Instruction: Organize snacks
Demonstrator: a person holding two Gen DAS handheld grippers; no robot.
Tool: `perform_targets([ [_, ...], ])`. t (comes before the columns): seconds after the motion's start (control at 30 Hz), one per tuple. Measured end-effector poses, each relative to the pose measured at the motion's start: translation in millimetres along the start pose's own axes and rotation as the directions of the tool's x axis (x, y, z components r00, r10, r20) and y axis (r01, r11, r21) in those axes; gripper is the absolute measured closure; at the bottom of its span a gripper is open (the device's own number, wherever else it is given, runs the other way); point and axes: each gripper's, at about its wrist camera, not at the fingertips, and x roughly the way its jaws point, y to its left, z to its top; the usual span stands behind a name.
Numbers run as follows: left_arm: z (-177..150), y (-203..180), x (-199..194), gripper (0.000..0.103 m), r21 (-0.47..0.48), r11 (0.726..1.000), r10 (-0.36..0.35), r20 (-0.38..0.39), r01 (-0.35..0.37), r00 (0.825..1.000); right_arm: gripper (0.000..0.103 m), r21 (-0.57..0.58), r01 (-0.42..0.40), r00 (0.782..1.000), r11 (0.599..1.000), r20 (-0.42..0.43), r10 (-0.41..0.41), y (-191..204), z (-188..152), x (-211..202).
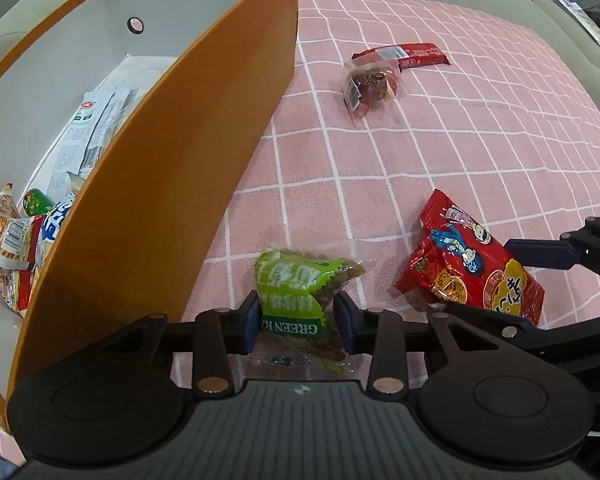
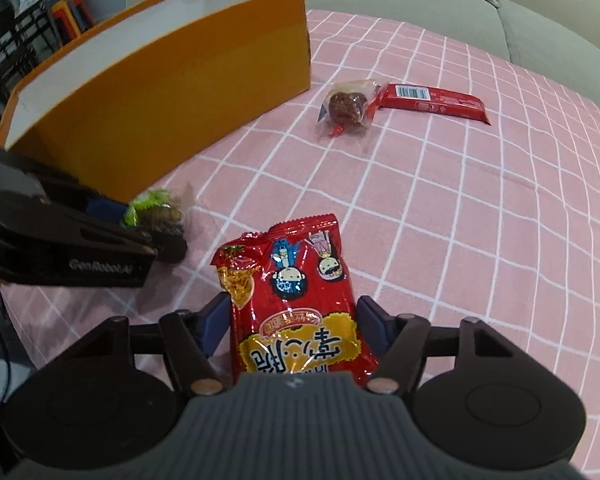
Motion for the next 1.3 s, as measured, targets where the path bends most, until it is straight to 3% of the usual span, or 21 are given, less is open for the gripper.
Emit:
perform_targets([
  [0.4,5,-8,-45,0.061,-0.014,0.998,-0.058,0.093,0.06,0.994,0.038,0.079,0.01,0.997,0.997,0.077,-0.016,1,3,-36],
  [0.77,18,0,-108,0.061,0.003,0.996,-0.089,0.233,0.091,0.969,0.038,0.079,-0.004,0.972,0.997,0.235,-0.015,14,27,-90],
  [1.3,48,64,-176,0.061,-0.031,0.999,0.025,0.393,-0.014,0.919,0.038,-0.104,-0.038,0.909,0.994,0.41,0.077,74,100,-135],
])
